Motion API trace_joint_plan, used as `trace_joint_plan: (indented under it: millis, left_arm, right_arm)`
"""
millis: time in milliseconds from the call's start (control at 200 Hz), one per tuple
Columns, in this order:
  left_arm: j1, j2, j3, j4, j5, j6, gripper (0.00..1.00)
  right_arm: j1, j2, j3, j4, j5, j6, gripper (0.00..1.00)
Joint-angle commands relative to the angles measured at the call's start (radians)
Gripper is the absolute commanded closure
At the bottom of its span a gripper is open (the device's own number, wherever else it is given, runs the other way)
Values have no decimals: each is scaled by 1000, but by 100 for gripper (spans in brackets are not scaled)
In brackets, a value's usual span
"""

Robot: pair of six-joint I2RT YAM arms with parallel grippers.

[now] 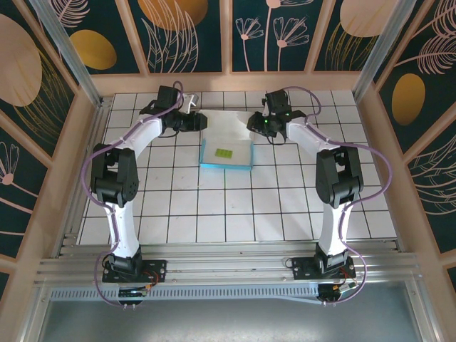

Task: Fold the paper box

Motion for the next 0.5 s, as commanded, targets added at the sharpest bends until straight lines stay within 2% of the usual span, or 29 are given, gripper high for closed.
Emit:
trace_joint_plan:
  millis: [0, 496]
  left_arm:
    - [-11, -56, -43, 37, 26, -30, 63]
    - [-14, -127, -177, 160, 82, -102, 63]
  right_arm:
    - [18, -41, -65, 29, 2, 30, 72]
    - [39, -106, -211, 144, 0, 96, 75]
